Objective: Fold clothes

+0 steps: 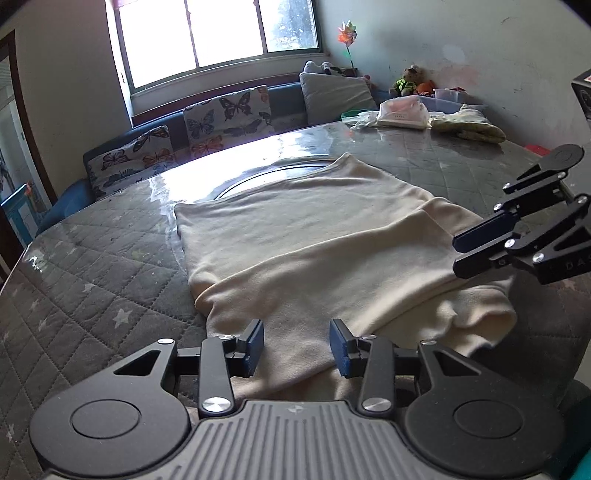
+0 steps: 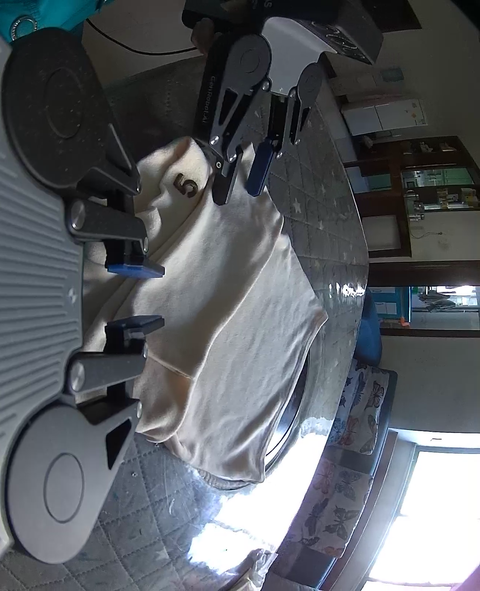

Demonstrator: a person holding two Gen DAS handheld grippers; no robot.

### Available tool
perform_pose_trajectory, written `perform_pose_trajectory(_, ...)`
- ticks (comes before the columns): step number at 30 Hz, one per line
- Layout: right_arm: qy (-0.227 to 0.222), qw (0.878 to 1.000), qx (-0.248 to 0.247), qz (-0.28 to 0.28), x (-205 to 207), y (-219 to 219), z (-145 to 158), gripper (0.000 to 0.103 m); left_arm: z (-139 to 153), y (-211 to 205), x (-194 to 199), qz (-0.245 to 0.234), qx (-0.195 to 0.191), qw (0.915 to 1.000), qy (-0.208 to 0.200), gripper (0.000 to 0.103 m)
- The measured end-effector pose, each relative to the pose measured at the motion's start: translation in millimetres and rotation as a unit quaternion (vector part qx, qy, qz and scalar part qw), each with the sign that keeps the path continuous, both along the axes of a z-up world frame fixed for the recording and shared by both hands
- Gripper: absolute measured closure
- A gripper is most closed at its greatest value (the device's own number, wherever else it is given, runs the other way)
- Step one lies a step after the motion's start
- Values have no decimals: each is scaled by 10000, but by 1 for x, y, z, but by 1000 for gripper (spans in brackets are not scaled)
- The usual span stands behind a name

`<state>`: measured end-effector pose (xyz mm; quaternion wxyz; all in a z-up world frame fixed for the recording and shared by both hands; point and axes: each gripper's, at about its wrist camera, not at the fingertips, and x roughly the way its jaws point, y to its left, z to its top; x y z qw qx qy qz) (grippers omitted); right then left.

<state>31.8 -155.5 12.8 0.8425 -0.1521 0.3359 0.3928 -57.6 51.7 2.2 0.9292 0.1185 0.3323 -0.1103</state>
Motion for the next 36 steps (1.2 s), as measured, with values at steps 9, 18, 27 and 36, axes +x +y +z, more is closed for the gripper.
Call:
perform_pose_trajectory(9, -87, 9998, -124, 93, -12, -15, 10, 79, 13, 10, -30, -400, 322, 9985, -195, 57)
perform_pose_trajectory(18, -185, 9963, -624, 569, -41, -27, 10, 67, 1, -8, -63, -1298, 938, 9863, -404, 56)
perform_pose_trajectory(27, -401, 9936, -717, 771, -54, -21, 0, 57, -12, -23, -51, -1475, 951, 9820, -694, 71)
perform_pose_trajectory(36, -783, 9909, -696, 847, -49, -10, -8, 54, 5, -9, -24, -1041, 189, 9920, -682, 90)
